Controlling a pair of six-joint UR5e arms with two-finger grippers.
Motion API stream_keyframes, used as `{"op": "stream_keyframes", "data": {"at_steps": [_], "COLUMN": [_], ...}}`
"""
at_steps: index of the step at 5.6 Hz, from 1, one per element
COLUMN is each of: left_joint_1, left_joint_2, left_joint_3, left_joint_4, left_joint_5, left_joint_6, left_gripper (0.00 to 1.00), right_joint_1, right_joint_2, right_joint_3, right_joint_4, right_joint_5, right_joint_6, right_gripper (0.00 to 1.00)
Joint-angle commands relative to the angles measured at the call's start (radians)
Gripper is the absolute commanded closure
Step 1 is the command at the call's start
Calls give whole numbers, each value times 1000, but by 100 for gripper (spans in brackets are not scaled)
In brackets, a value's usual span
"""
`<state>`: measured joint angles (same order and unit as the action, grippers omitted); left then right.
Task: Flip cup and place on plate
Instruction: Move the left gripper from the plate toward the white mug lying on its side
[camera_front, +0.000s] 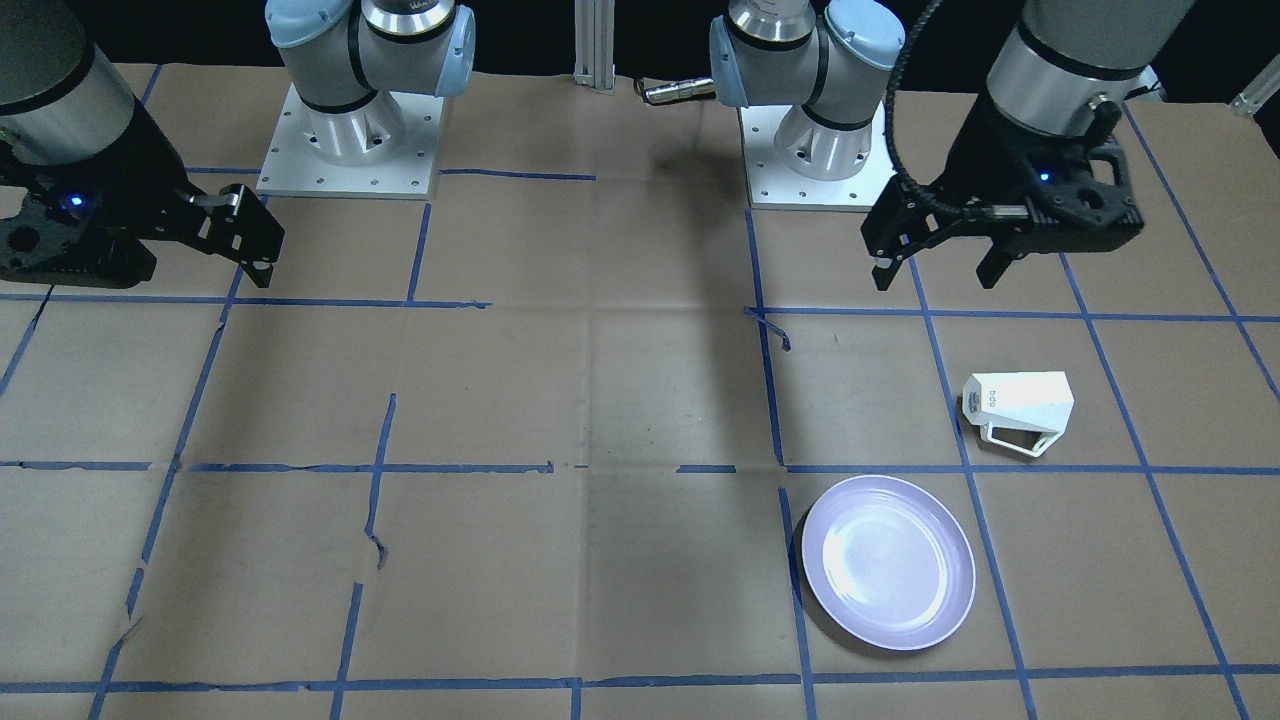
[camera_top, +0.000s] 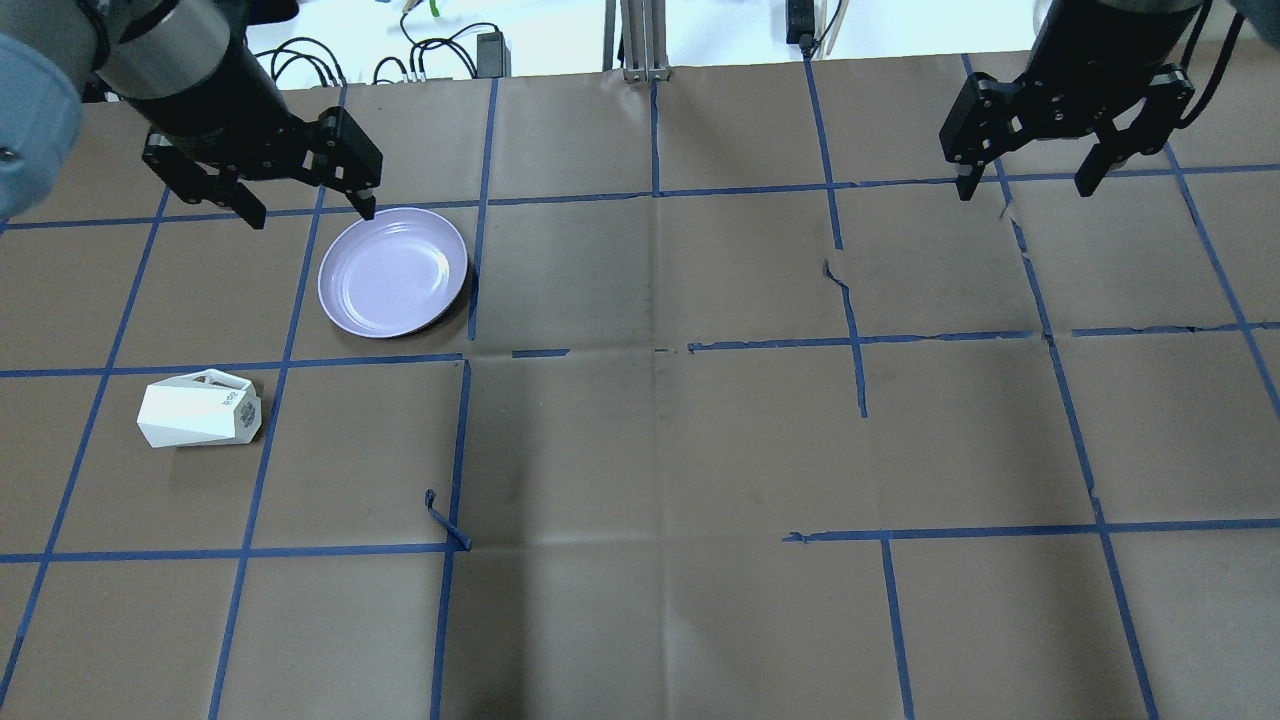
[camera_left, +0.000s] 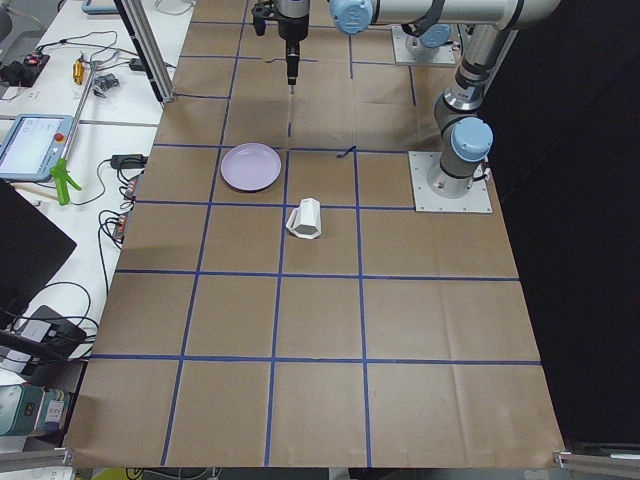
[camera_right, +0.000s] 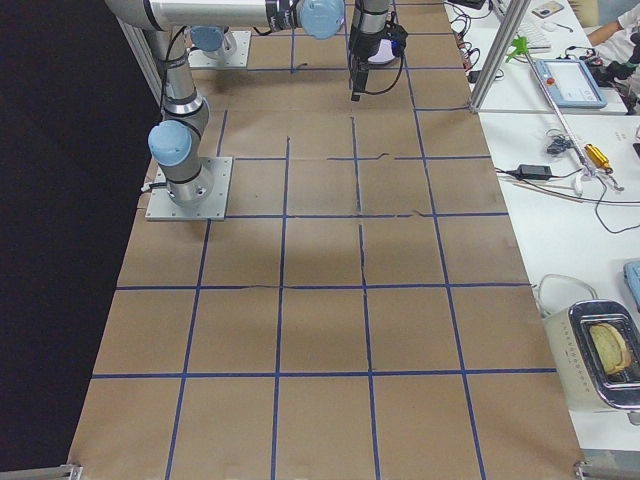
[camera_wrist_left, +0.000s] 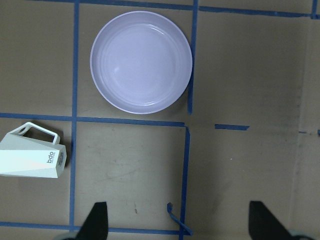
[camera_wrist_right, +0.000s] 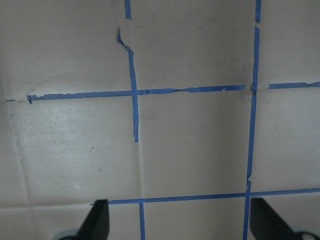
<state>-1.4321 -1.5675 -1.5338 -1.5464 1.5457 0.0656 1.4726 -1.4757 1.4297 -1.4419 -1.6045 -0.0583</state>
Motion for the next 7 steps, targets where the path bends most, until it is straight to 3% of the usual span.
{"op": "stream_keyframes", "data": {"at_steps": [1,2,5,7], "left_joint_1": [179,297,664,842], "left_joint_2": [41,52,15,-90], "left_joint_3": [4,7,-5,-23], "left_joint_4": [-106,-165,-175,-184], "left_joint_5": [-6,-7,-42,-192], "left_joint_6": [255,452,982,1283], "left_gripper": [2,2,2,2], "right_joint_1": [0,0,0,0], "right_joint_2": [0,0,0,0], "right_joint_3": [0,0,0,0], "right_joint_4": [0,0,0,0], "right_joint_5": [0,0,0,0], "right_joint_6": [0,0,0,0], "right_gripper": [0,0,0,0]}}
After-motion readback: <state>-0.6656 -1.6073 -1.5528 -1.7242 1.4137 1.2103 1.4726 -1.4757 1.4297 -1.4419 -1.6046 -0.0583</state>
